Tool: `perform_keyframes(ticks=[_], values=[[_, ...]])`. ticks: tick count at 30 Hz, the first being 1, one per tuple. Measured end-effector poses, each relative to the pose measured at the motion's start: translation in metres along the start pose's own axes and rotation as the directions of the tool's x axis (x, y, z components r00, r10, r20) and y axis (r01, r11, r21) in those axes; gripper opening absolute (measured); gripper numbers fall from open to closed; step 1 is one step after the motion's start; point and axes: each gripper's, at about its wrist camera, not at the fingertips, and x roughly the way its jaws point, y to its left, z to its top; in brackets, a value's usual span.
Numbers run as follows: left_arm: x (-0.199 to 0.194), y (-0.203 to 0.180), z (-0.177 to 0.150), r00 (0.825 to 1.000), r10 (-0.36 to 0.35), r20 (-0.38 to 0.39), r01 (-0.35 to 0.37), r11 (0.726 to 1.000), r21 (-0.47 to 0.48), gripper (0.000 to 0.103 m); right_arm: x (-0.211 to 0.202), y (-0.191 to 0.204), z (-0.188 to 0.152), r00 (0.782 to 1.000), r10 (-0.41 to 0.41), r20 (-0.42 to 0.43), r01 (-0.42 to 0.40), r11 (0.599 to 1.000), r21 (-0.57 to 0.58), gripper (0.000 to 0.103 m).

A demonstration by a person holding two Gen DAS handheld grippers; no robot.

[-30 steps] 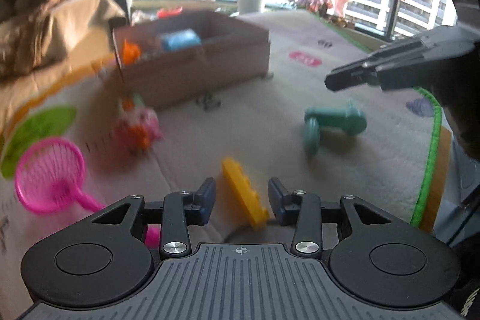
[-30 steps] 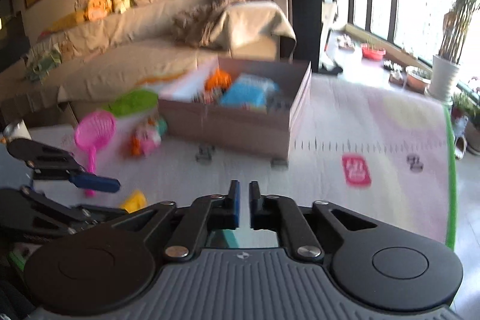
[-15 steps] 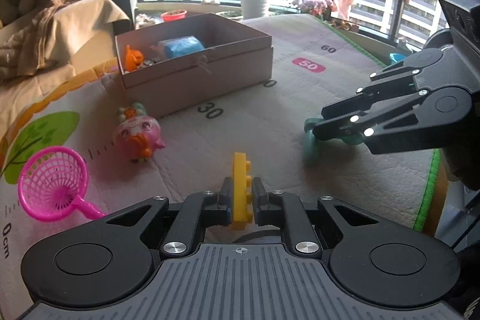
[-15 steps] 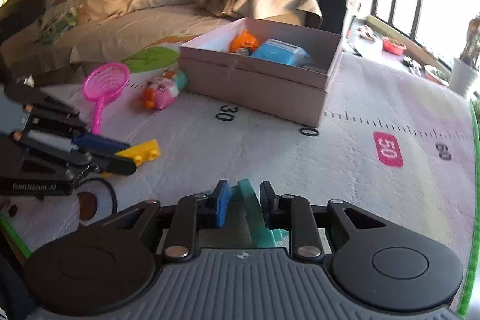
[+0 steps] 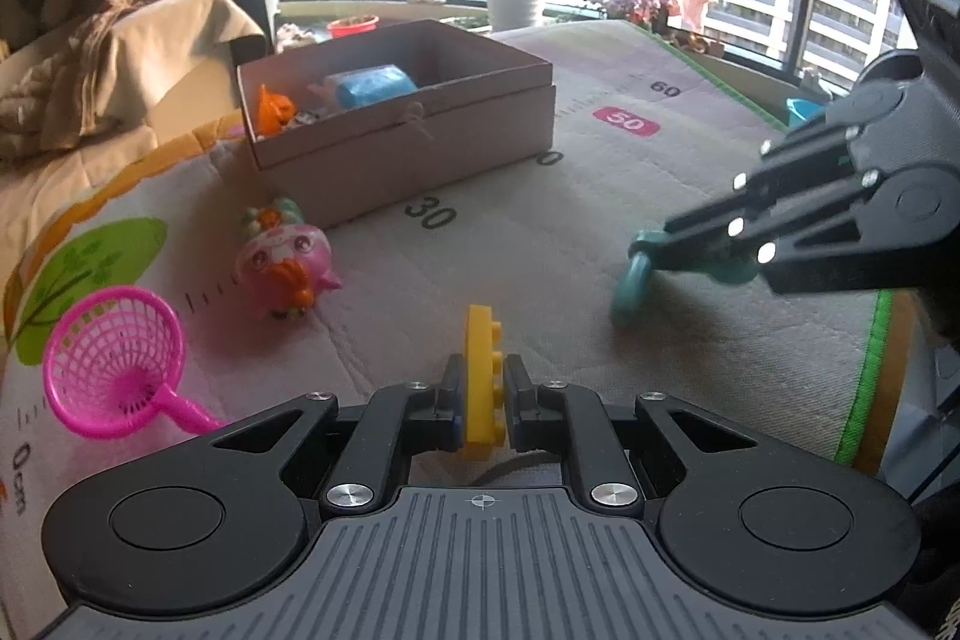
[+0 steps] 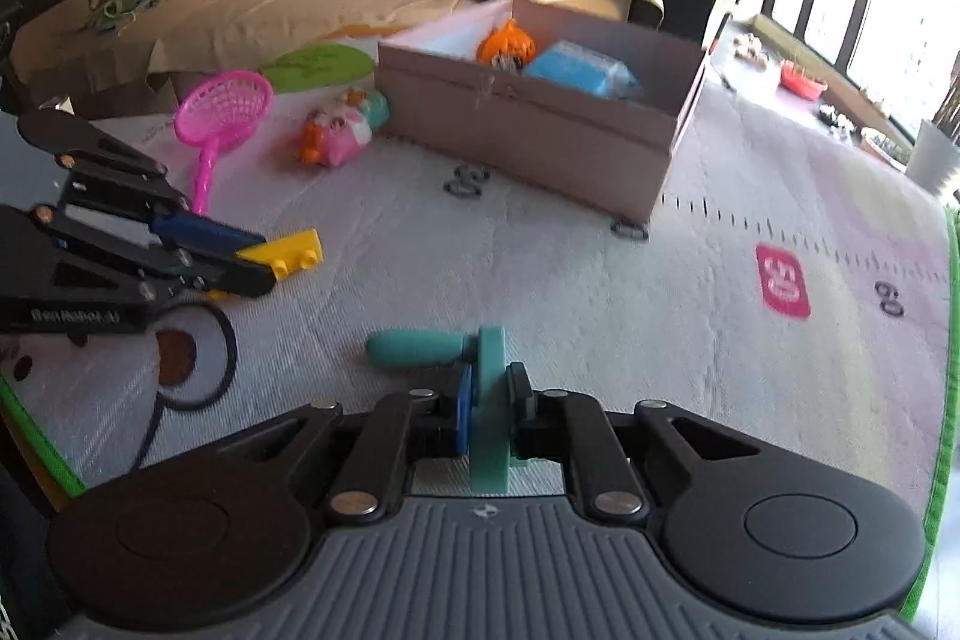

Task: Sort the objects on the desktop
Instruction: 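Lift the yellow brick with the left tool while the right tool lifts the teal toy, then drop the brick and teal toy into the pink box by opening both tools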

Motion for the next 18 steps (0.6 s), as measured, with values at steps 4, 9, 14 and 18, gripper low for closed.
perform_keyframes(ticks=[4,9,14,18], values=[[-0.011,0.007,0.019,0.997,0.028,0.067,-0.030,0.999,0.021,0.015,-0.022,-0.002,0.017,0.995,-0.025,0.100,0.025,1.000,0.002,0.011],[-0.023,0.018,0.053,0.980,0.075,0.187,-0.087,0.995,0.057,0.015,-0.054,-0.014,0.044,0.971,-0.071,0.230,0.064,0.997,0.037,0.011],[-0.001,0.035,0.100,0.954,0.128,0.272,-0.144,0.989,0.041,0.015,-0.058,-0.036,0.088,0.943,-0.085,0.322,0.059,0.994,0.091,0.011],[0.040,0.051,0.126,0.944,0.189,0.272,-0.189,0.982,-0.025,0.016,-0.025,-0.063,0.129,0.942,-0.066,0.329,0.003,0.982,0.187,0.011]])
